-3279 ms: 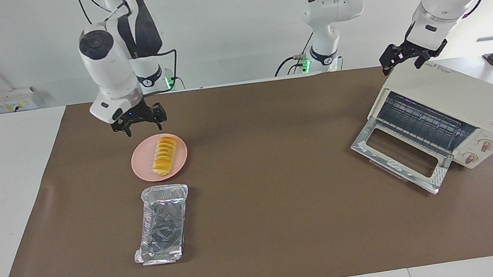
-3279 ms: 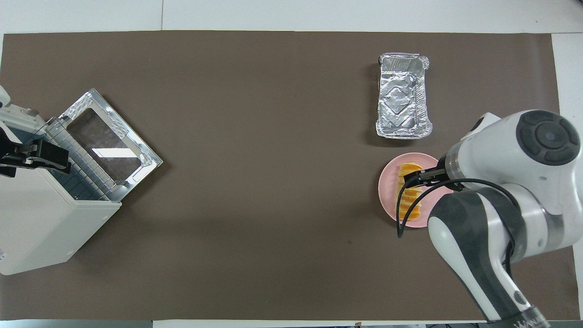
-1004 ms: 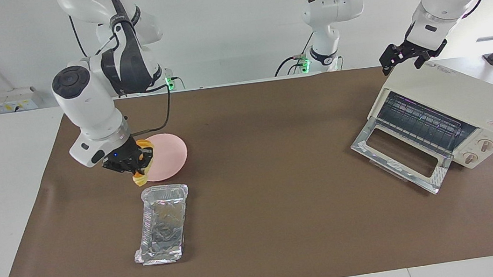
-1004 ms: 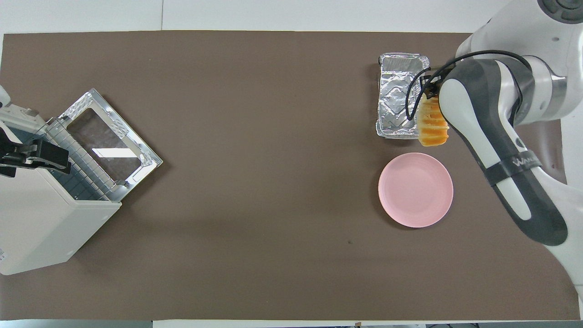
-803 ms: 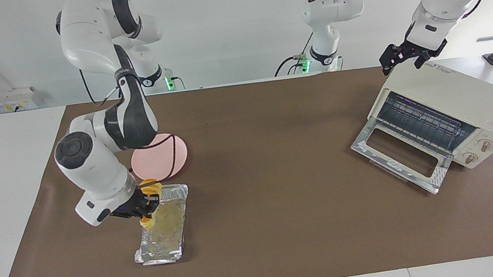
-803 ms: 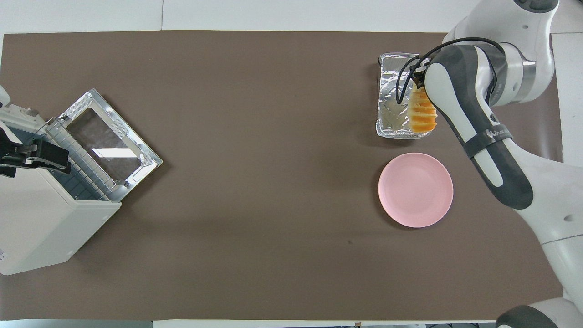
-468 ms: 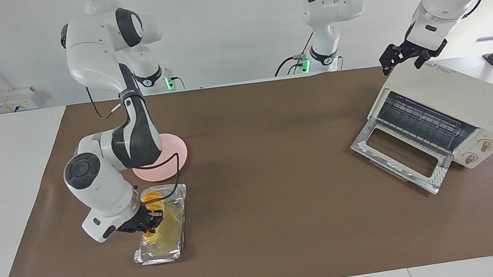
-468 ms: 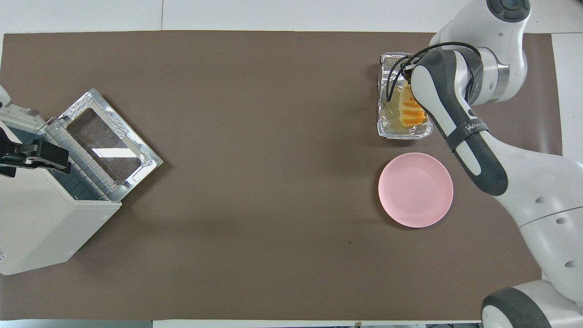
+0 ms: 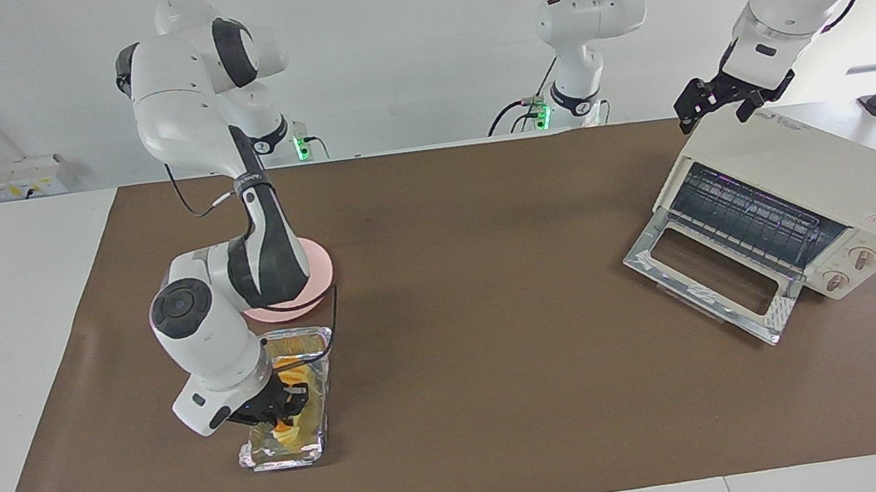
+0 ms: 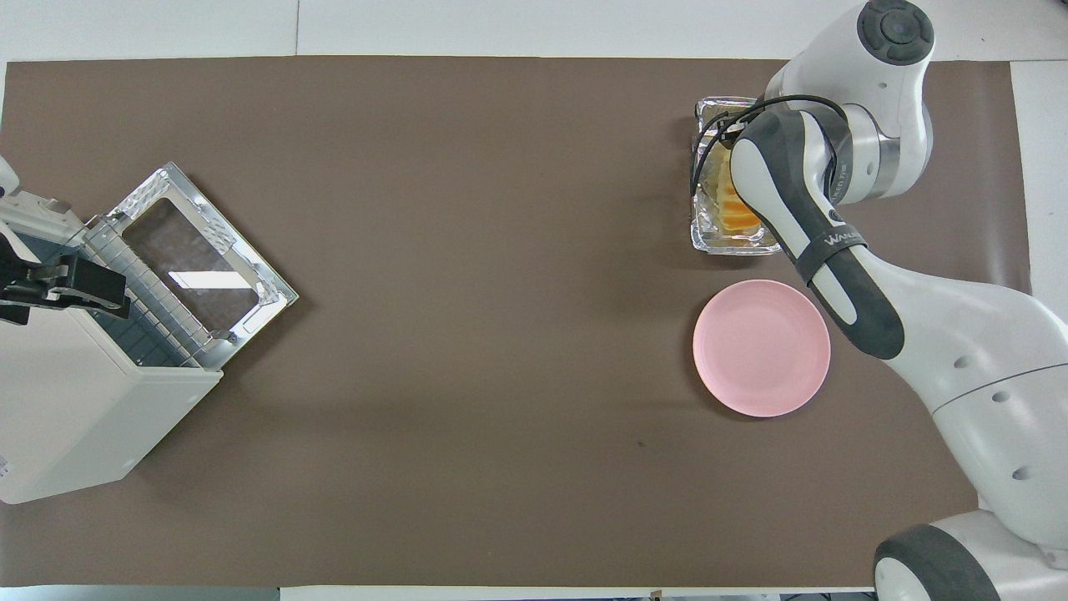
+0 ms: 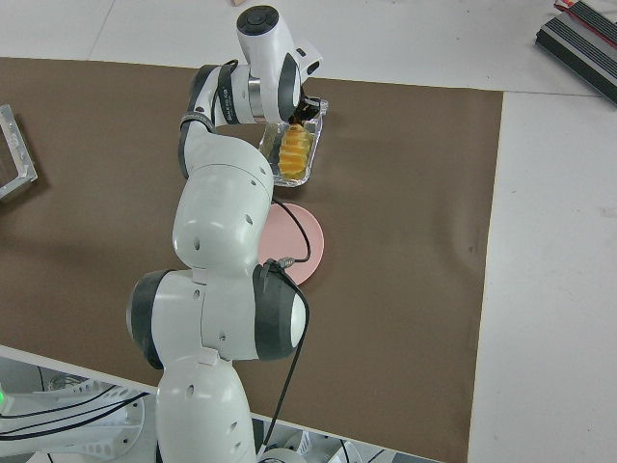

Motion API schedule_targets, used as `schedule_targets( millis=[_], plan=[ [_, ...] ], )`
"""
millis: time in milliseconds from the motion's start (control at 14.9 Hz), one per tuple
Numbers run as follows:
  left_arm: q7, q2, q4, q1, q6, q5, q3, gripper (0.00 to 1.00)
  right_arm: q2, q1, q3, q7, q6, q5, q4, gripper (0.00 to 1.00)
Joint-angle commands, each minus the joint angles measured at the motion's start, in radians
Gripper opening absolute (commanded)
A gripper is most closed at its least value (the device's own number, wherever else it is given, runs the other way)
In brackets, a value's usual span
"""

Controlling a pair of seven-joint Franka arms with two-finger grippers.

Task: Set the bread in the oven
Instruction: 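Lower the bread into the foil tray and open the right gripper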

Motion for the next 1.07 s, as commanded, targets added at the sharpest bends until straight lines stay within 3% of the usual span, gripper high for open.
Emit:
schedule_targets(
  millis=[0, 201, 602, 1004],
  plan=[
    [-0.009, -0.019, -0.011, 0.012, -0.009, -0.009, -0.007, 1.0, -0.011, -0.006, 0.003, 0.012, -0.072, -0.005, 0.008, 1.0],
    [-0.009, -0.019, -0.011, 0.012, -0.009, -0.009, -0.007, 1.0, -0.01, -0.018, 0.005, 0.012, -0.128, -0.002, 0.073, 1.0],
    [-0.009, -0.019, -0.011, 0.012, -0.009, -0.009, -0.007, 1.0, -0.013, -0.038, 0.0, -0.027, -0.192, -0.042, 0.101, 1.0],
    [-0.009, -0.018, -0.011, 0.012, -0.009, -0.009, -0.007, 1.0, -0.063, -0.033, -0.001, -0.046, -0.11, -0.177, -0.047, 0.86]
  ],
)
